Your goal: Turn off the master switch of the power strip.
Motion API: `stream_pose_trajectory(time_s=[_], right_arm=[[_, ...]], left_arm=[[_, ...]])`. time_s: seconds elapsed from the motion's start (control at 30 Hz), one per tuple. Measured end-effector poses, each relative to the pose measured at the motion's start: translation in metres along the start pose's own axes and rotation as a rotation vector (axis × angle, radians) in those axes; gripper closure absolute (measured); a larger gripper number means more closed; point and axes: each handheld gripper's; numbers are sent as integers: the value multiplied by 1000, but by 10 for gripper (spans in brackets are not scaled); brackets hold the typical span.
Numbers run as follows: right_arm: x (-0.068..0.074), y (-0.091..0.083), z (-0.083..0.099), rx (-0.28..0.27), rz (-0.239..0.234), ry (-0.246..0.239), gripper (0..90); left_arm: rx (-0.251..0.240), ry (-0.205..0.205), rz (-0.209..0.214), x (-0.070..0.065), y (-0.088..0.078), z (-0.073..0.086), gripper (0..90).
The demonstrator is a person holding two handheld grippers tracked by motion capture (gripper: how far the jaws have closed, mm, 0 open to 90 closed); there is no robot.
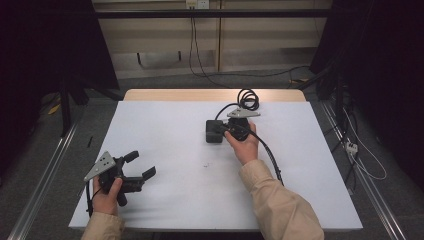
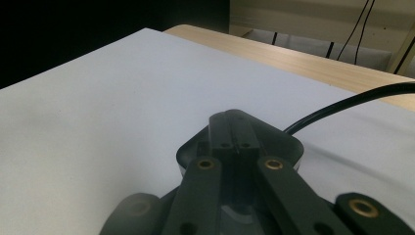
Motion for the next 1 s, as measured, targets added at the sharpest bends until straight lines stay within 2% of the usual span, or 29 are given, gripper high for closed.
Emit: stream_pose_trajectory(time_s=[1.0], right_arm=[[-3, 4, 3, 18, 15, -14, 900]], left_arm=[[-1, -1, 0, 0, 0, 0, 35]])
Point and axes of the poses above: each handheld gripper's, and its own axes: y roughly forward along the jaws, z roughly out of its underside, x roughly to its left, and after that the axes turned 15 degrees about -z, right-handed
